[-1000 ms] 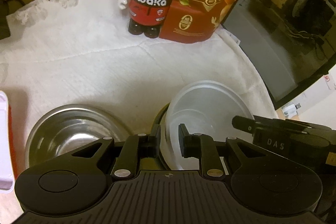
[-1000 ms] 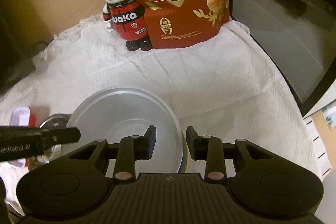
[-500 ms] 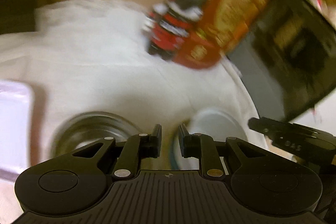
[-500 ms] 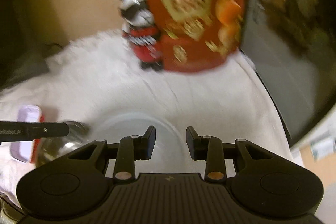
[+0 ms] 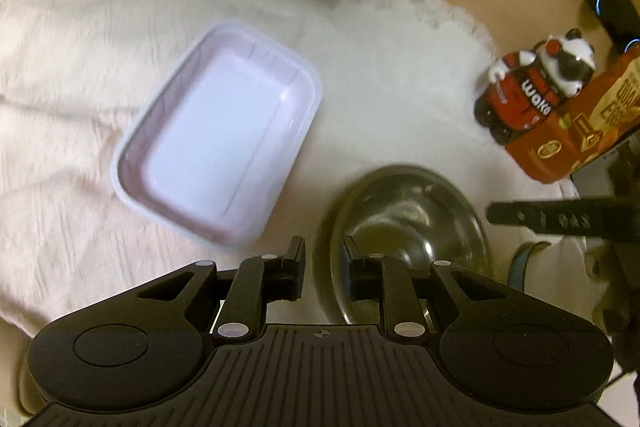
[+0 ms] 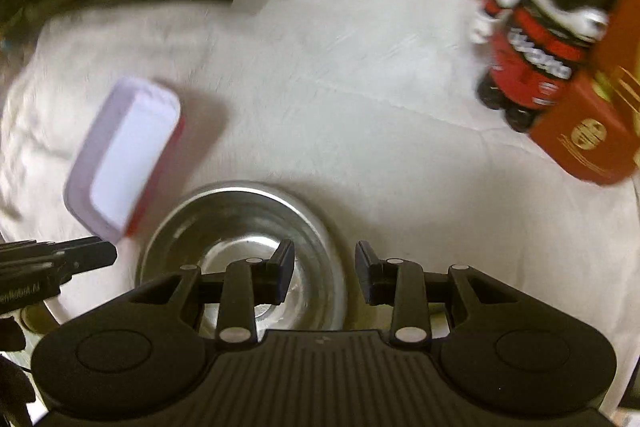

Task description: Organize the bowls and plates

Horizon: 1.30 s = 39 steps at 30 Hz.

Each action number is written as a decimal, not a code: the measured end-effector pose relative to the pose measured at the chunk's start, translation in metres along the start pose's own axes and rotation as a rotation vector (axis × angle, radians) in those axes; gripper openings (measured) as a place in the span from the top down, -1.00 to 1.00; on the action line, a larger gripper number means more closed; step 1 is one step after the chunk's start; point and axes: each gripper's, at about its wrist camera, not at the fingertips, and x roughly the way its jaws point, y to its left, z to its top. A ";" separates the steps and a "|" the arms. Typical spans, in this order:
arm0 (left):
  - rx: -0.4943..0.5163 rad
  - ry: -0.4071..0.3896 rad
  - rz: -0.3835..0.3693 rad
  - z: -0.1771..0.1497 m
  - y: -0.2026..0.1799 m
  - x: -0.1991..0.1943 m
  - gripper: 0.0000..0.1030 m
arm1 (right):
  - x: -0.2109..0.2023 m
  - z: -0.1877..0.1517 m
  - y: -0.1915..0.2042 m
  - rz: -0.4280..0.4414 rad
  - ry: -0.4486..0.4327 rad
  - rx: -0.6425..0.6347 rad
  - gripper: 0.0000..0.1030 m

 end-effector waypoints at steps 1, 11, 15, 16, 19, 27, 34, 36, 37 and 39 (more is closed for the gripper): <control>-0.005 0.010 -0.002 -0.003 0.000 0.004 0.58 | 0.007 0.003 0.002 -0.002 0.022 -0.009 0.33; -0.057 0.008 0.016 -0.015 0.011 0.018 0.09 | 0.068 0.013 -0.006 -0.031 0.222 0.043 0.24; -0.032 0.019 0.020 -0.017 0.008 0.015 0.13 | 0.082 0.014 -0.001 -0.041 0.249 0.047 0.23; -0.025 0.021 0.020 -0.018 0.008 0.014 0.13 | 0.083 0.014 0.000 -0.044 0.251 0.043 0.22; -0.007 0.031 -0.001 -0.021 0.006 0.014 0.18 | 0.086 0.014 0.002 -0.047 0.255 0.037 0.21; -0.098 0.121 -0.101 -0.030 0.017 0.037 0.10 | 0.091 0.014 -0.002 -0.037 0.269 0.041 0.19; -0.230 0.186 -0.181 -0.027 0.027 0.060 0.13 | 0.108 0.018 -0.002 -0.037 0.311 0.040 0.05; -0.231 0.183 -0.200 -0.025 0.025 0.062 0.27 | 0.114 0.019 -0.001 -0.042 0.326 0.046 0.01; -0.227 0.184 -0.197 -0.023 0.024 0.063 0.29 | 0.115 0.020 0.000 -0.043 0.328 0.044 -0.02; -0.207 0.195 -0.176 -0.021 0.020 0.063 0.29 | 0.115 0.020 0.003 -0.053 0.329 0.037 -0.04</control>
